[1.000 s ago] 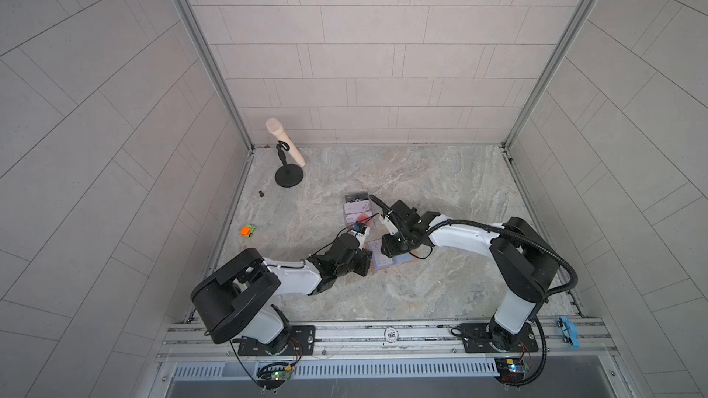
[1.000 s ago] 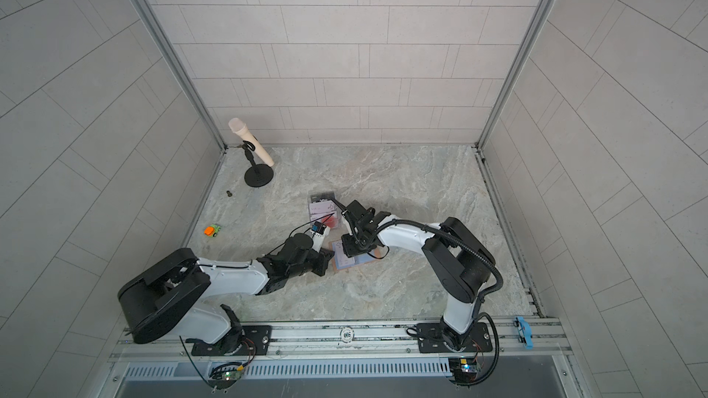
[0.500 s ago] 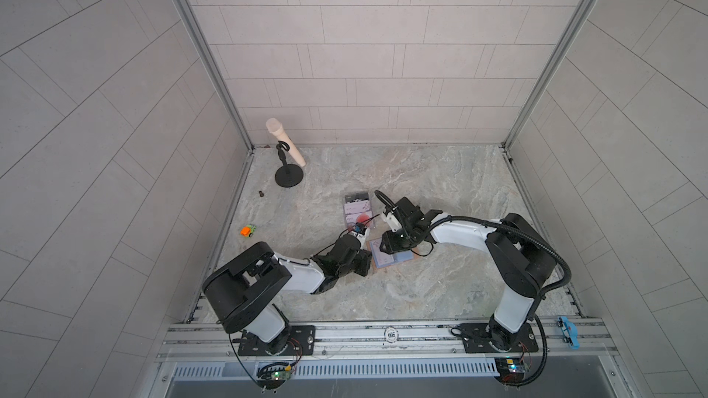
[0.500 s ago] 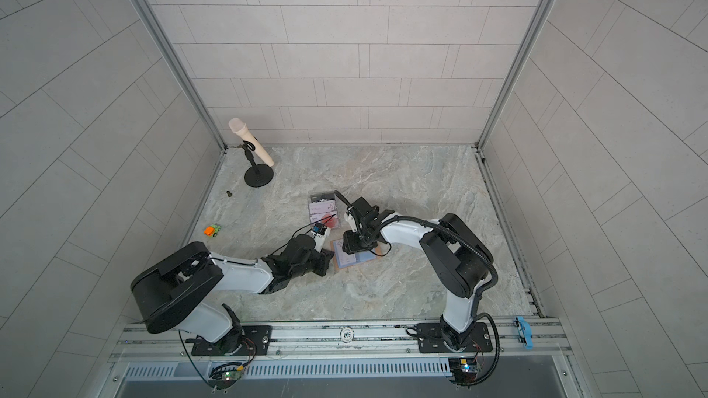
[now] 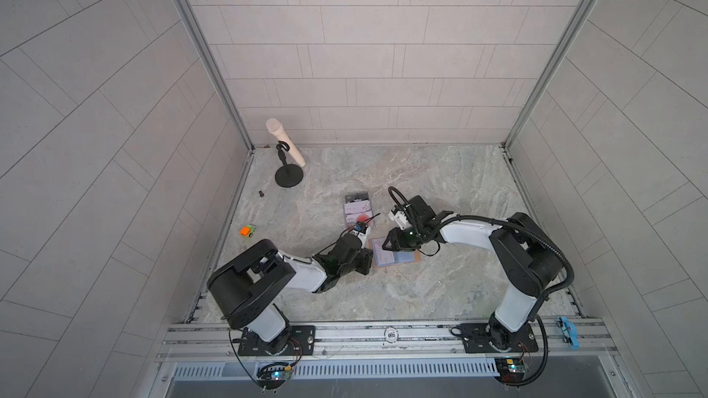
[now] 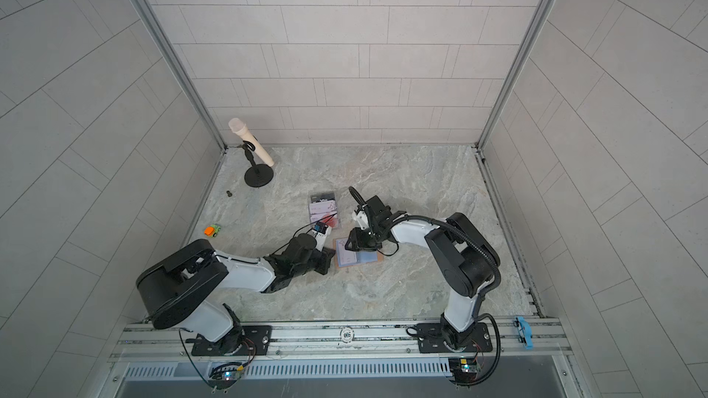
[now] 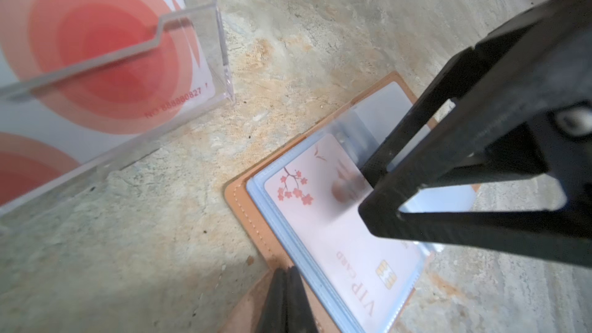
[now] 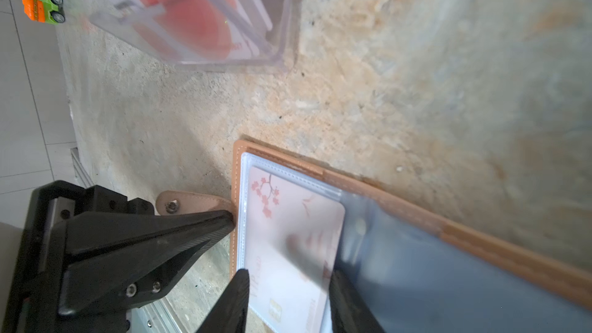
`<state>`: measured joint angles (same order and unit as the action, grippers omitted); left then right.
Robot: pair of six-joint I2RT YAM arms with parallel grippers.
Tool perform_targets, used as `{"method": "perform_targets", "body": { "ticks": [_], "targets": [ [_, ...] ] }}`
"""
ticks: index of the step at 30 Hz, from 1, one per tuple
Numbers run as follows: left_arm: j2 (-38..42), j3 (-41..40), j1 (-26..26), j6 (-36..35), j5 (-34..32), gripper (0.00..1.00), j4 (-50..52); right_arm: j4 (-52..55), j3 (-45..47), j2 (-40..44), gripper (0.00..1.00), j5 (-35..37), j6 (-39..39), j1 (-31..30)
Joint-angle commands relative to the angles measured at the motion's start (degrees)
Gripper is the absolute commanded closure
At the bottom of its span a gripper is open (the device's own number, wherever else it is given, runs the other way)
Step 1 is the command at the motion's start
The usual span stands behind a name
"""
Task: Take the credit cards out of the card holder
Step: Take out the credit card from the card slot.
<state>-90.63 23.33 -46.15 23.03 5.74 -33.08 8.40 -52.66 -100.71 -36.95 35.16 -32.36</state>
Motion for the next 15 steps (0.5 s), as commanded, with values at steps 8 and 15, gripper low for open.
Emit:
{"method": "perform_targets", "body": {
  "ticks": [8,15],
  "targets": [
    [-2.11,2.04,-0.24,-0.88,1.38,1.0,4.81,-8.1,4.33,3.09,0.58,-9.82,6.59,2.68],
    [-2.24,2.13,-0.31,-0.4,1.64,1.0,5.03,-11.82,4.96,2.27,0.6,-12.88,8.62,3.53]
  ]
}}
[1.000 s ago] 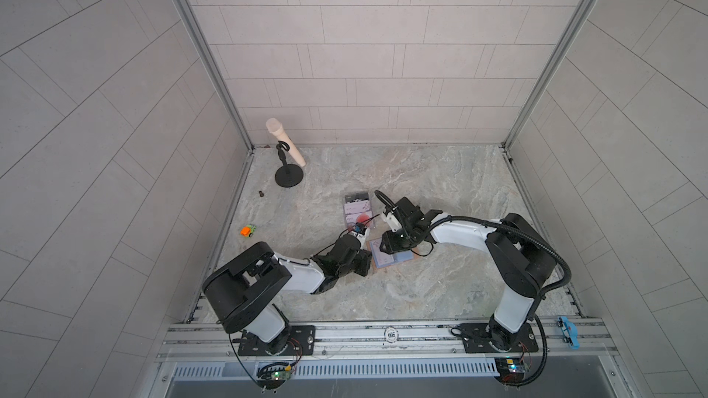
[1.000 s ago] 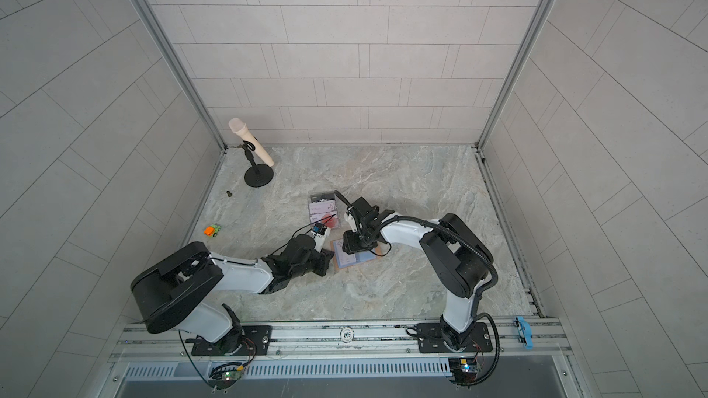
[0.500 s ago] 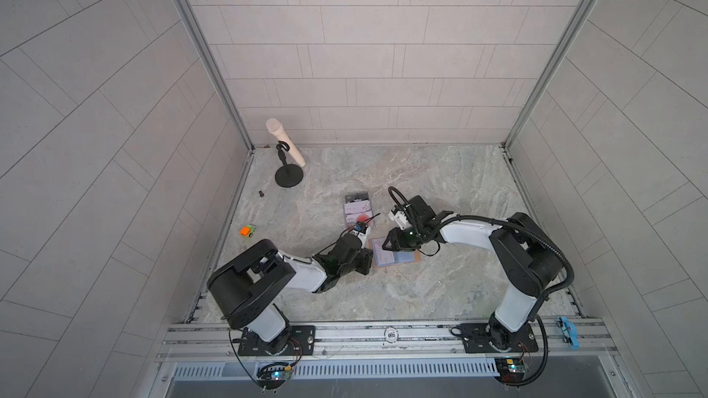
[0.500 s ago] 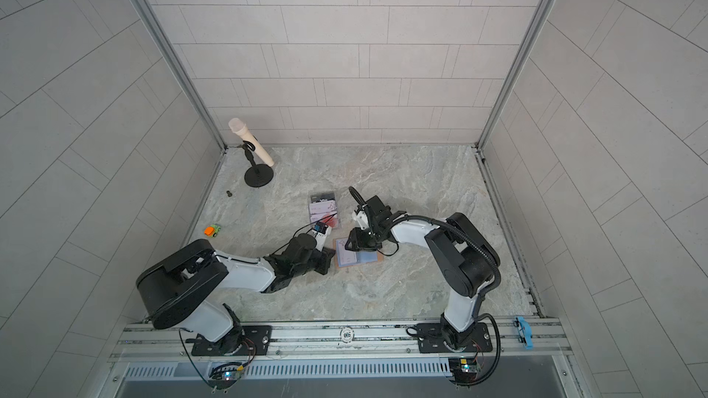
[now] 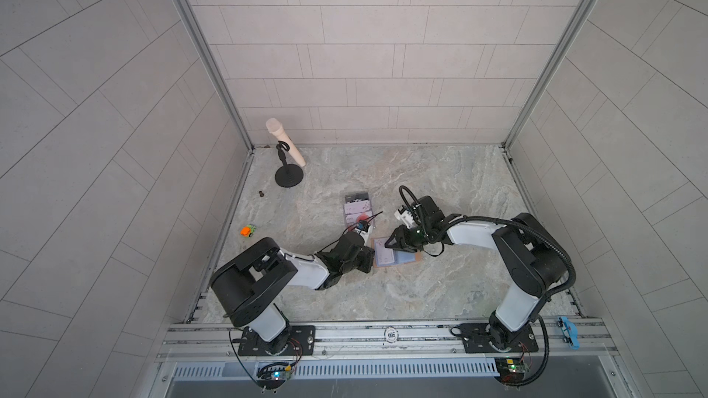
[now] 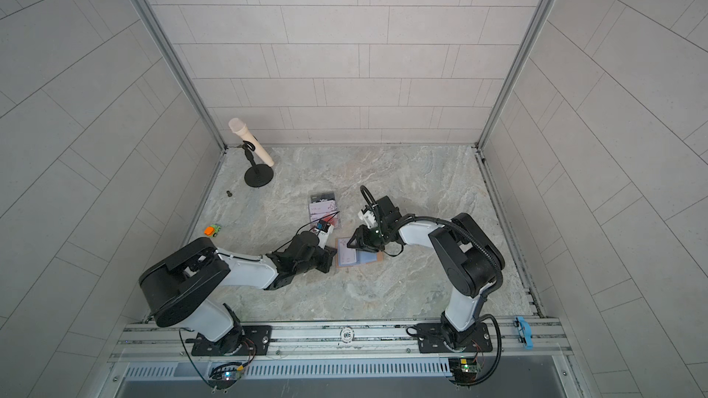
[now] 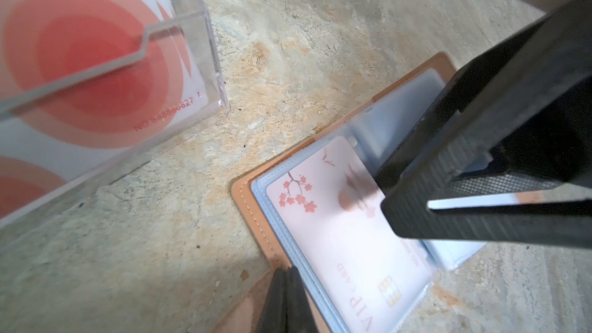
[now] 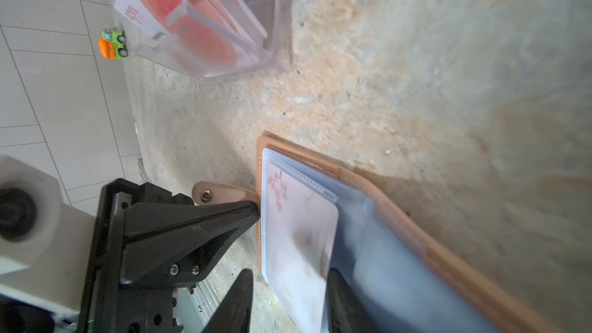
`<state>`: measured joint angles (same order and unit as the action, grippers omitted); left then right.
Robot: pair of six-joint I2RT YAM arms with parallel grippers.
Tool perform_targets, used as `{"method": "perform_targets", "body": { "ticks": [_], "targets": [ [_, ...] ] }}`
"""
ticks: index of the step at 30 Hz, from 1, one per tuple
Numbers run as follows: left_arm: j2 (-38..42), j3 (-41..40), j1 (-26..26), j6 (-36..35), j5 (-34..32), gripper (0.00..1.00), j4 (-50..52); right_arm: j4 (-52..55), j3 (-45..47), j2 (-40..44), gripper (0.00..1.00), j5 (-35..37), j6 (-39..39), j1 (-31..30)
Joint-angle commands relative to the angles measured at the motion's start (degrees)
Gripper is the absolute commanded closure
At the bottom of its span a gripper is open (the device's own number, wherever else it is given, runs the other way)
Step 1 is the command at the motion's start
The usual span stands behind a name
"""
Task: Take the credit cards out of the card holder
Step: Take out the credit card from the card slot.
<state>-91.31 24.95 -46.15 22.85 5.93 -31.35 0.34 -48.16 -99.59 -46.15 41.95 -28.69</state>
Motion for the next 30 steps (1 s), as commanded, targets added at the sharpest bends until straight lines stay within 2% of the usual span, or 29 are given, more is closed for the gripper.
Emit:
{"method": "perform_targets", "body": {
  "ticks": [1,7,13,22,30],
  "targets": [
    [-1.59,0.38,-0.32,-0.04,1.49,1.0,3.23,-3.97,0.48,1.13,0.61,-3.87,1.98,-0.06],
    [-1.88,0.1,-0.38,1.02,1.77,1.0,2.43,-4.13,0.35,0.72,0.64,-5.08,1.04,0.12],
    [-2.27,-0.04,-0.59,2.08,1.87,1.0,1.33,0.43,-1.02,-0.57,0.66,-5.0,-2.3,0.05],
    [-2.65,-0.16,-1.24,3.51,2.34,1.0,0.06,1.0,-3.08,-4.88,0.68,-5.27,-3.02,-1.15],
    [-1.89,-0.08,-1.58,4.15,3.37,1.0,0.5,0.67,-3.87,-5.34,0.71,-4.69,-2.58,-1.28]
  ]
}}
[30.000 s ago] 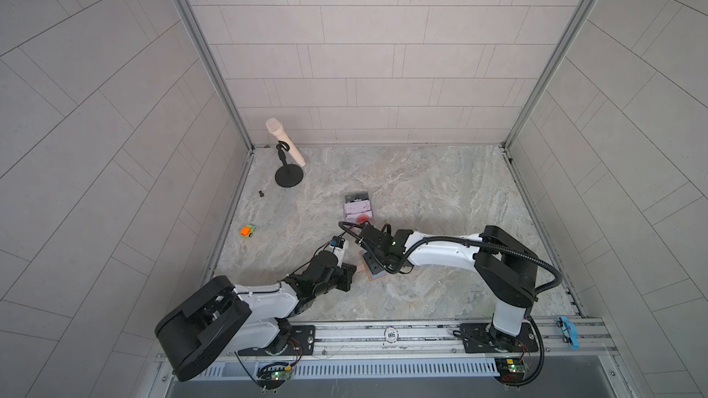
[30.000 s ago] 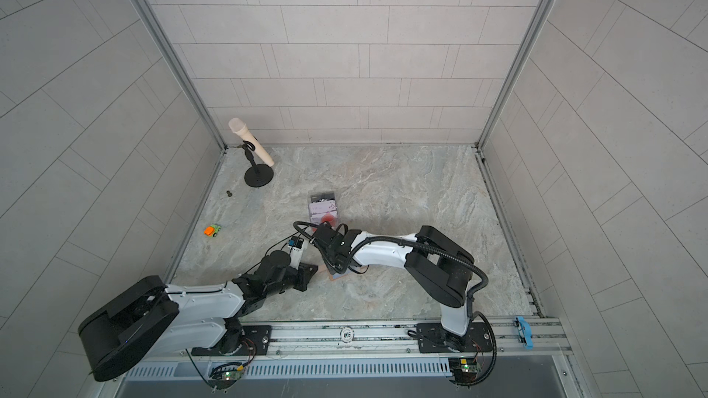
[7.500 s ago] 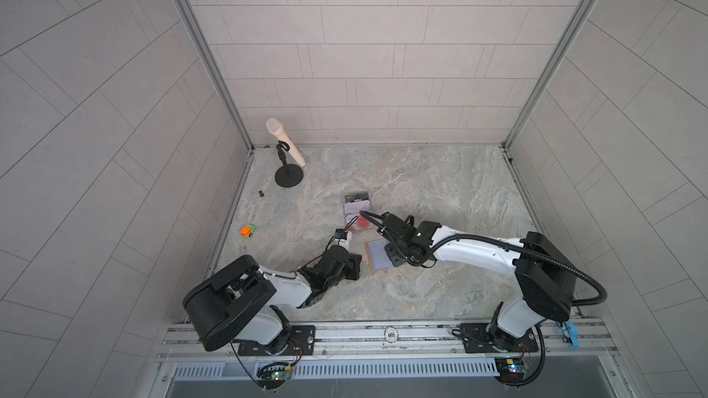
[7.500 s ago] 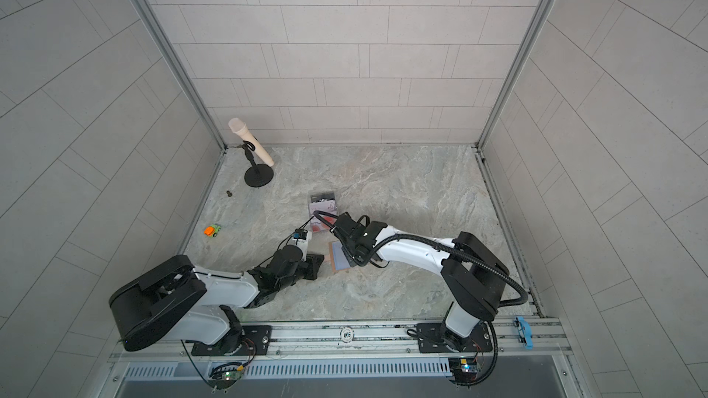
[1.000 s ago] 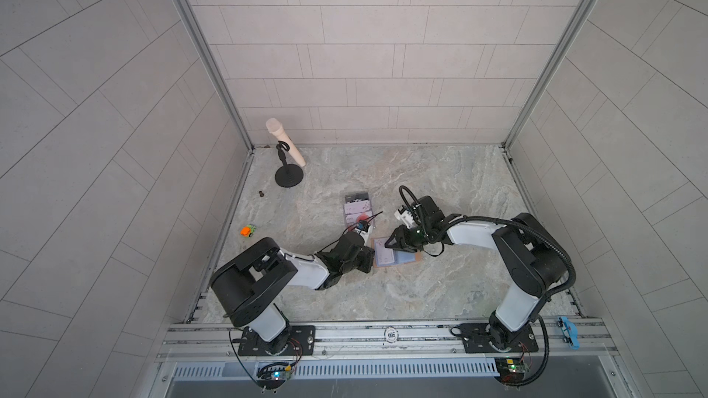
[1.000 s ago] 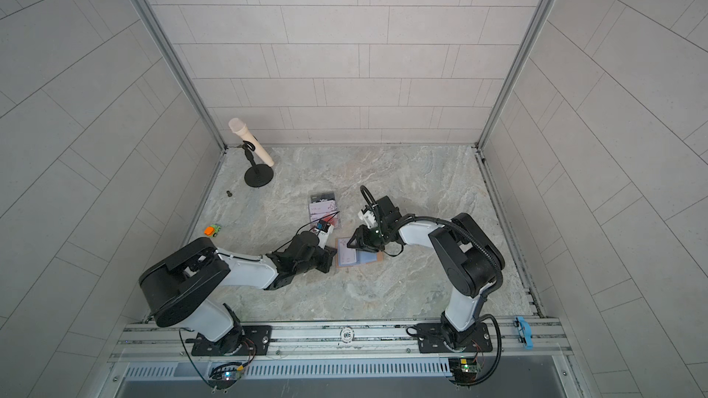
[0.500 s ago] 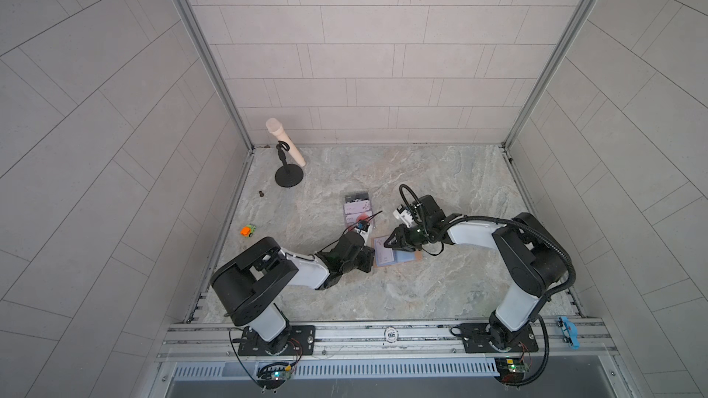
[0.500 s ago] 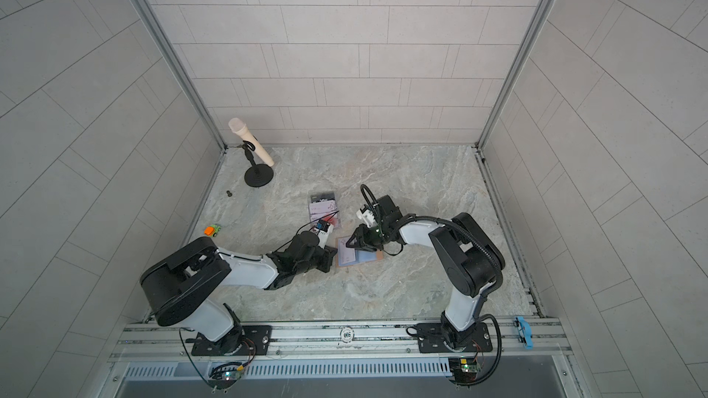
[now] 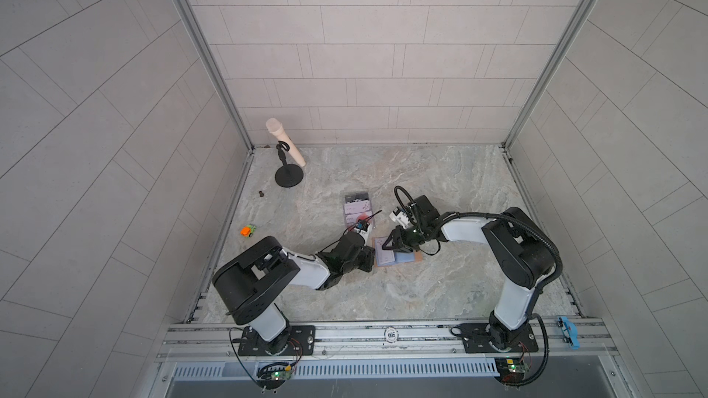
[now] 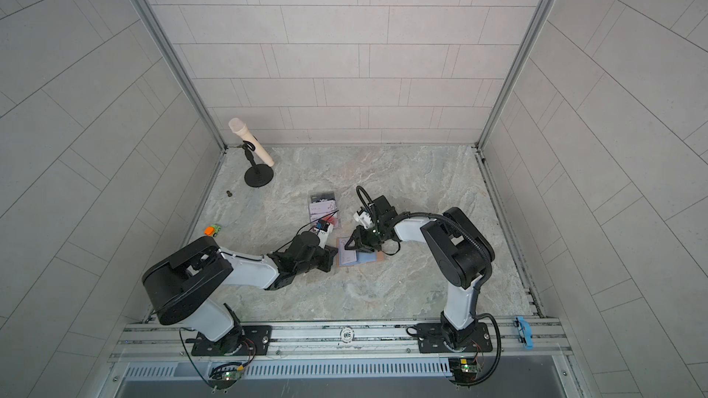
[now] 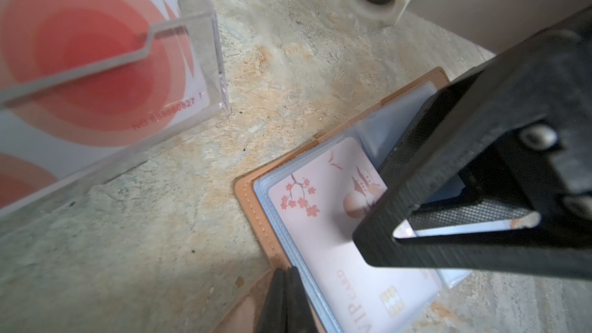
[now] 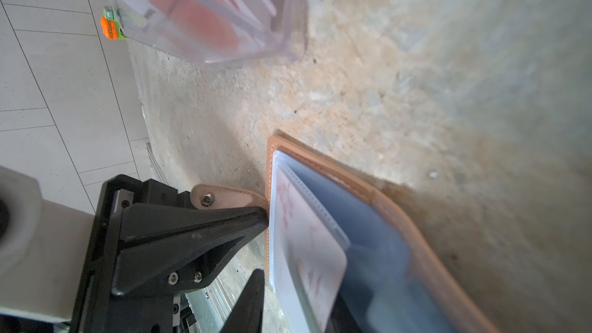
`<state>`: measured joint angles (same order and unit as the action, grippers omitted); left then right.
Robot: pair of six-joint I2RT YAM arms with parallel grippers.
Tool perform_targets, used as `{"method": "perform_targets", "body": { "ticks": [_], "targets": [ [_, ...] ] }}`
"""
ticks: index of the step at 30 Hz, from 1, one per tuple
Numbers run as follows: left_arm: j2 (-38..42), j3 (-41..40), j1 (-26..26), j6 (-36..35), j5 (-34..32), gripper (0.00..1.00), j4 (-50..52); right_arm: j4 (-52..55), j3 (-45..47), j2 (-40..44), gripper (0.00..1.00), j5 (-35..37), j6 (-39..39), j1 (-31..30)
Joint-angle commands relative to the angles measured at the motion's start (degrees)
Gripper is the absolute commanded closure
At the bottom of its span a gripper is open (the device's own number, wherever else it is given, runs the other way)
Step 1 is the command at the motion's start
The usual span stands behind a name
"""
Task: Take the credit cards out of the card holder
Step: Take out the credit card from the card slot.
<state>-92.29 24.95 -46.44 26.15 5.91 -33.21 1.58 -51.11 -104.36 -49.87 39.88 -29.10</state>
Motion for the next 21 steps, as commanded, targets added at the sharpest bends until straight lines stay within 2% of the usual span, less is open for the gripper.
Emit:
{"method": "perform_targets", "body": {
  "ticks": [1,12,21],
  "targets": [
    [-0.5,-0.08,-1.37,0.92,3.4,0.99,2.55,-0.83,-0.88,-0.69,0.71,-1.16,-0.42,-0.93],
    [6.31,3.45,-1.32,-2.76,1.64,0.97,9.82,-1.27,-1.23,-2.79,0.73,-1.31,-0.24,-0.92],
    [2.82,5.76,-1.36,-5.75,4.65,0.99,7.9,-1.32,-1.23,-3.58,0.74,-1.33,-0.42,-0.76]
  ]
}}
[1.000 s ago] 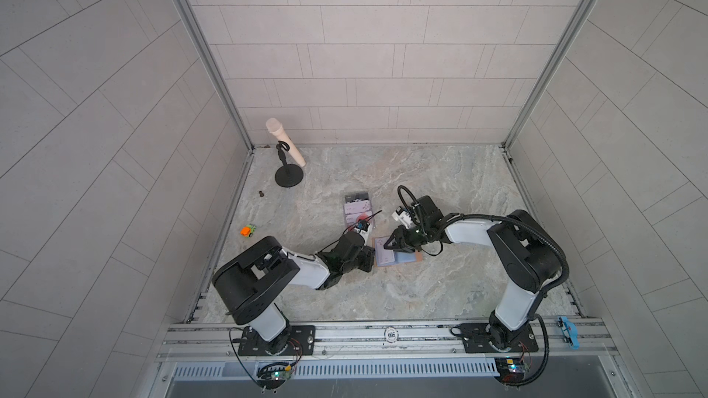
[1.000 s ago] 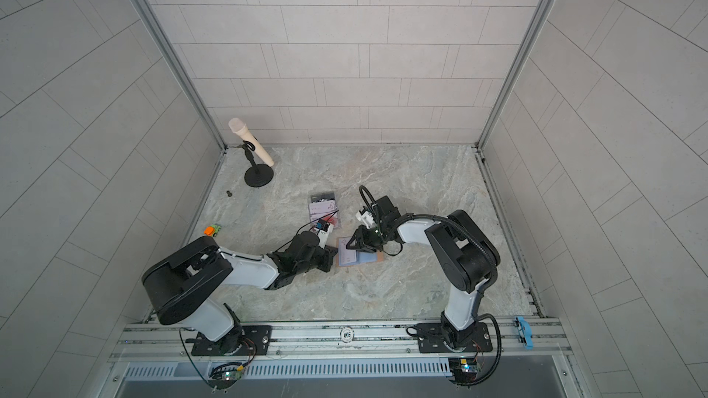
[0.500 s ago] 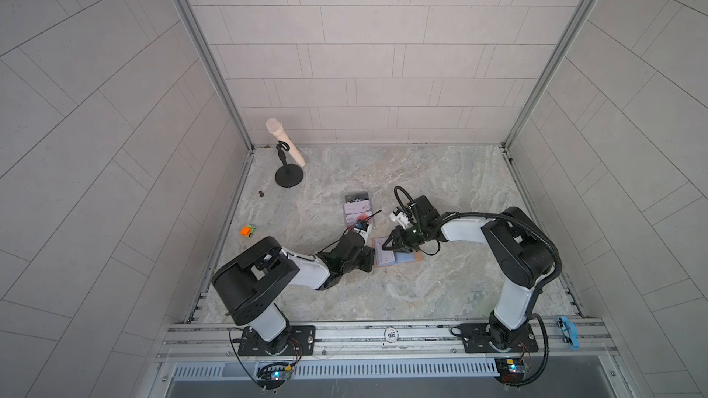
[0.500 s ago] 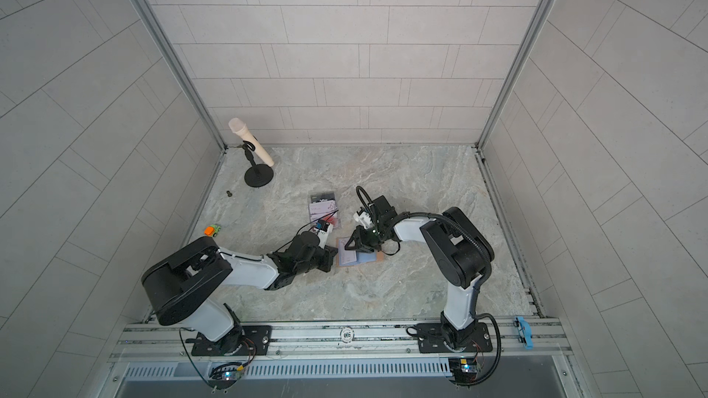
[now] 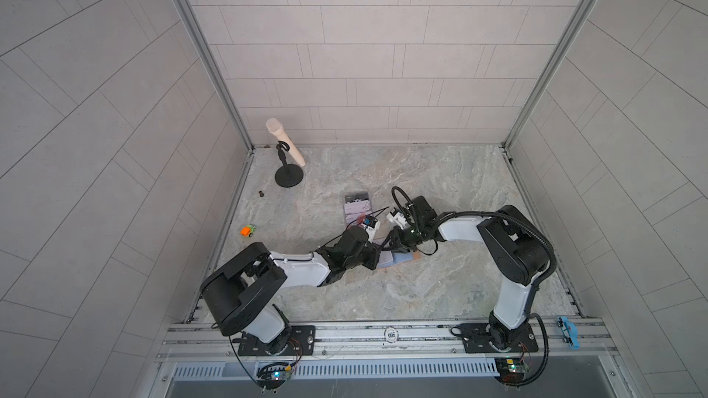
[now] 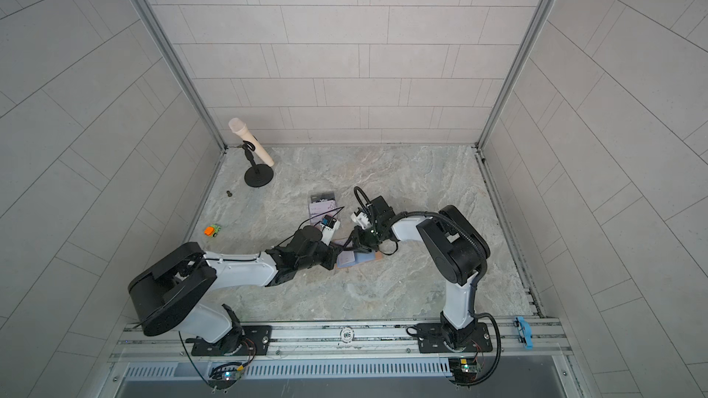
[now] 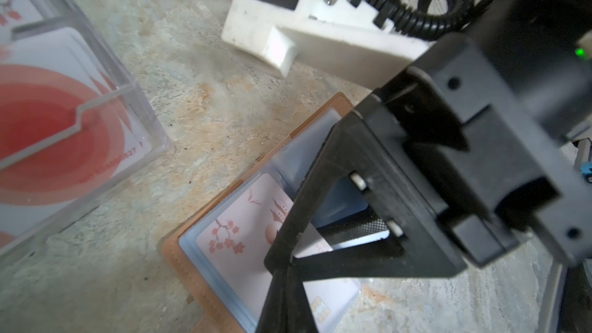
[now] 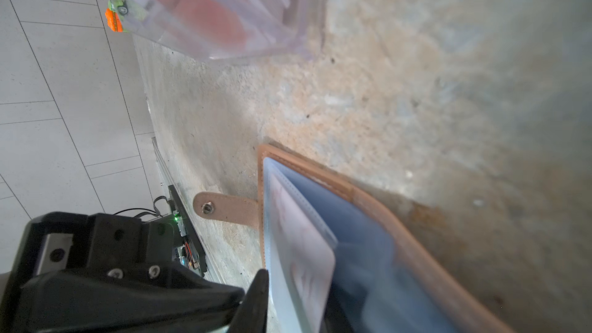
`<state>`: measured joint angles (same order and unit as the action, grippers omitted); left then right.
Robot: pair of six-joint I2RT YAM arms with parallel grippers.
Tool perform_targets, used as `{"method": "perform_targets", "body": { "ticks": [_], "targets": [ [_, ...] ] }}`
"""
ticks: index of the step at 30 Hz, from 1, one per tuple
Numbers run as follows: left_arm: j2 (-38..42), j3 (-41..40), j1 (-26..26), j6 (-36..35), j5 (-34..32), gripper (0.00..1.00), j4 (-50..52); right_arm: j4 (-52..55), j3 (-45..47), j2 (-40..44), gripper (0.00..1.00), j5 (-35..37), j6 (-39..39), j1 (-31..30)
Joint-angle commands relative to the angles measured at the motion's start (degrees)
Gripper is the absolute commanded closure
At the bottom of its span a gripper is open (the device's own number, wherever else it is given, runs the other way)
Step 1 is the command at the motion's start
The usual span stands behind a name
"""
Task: Take the credit cards out of the card holder
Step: Take out the credit card from the card slot.
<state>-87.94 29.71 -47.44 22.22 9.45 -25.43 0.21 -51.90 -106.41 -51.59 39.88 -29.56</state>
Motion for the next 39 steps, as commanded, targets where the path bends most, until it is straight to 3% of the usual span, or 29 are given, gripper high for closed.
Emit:
{"method": "perform_targets", "body": {
  "ticks": [1,15,39],
  "targets": [
    [-1.91,0.93,-0.36,-1.66,0.97,0.99,0.07,0.06,-0.46,-1.62,0.74,0.44,-0.42,-0.21],
    [-7.74,0.26,-0.27,-1.72,-0.23,1.0,-1.1,-1.8,0.43,-1.87,0.75,-0.83,0.59,0.38],
    [-7.03,-3.92,-0.33,-0.77,-0.71,1.0,-0.32,-3.72,1.12,3.67,0.77,-5.63,2.66,3.46]
  ]
}}
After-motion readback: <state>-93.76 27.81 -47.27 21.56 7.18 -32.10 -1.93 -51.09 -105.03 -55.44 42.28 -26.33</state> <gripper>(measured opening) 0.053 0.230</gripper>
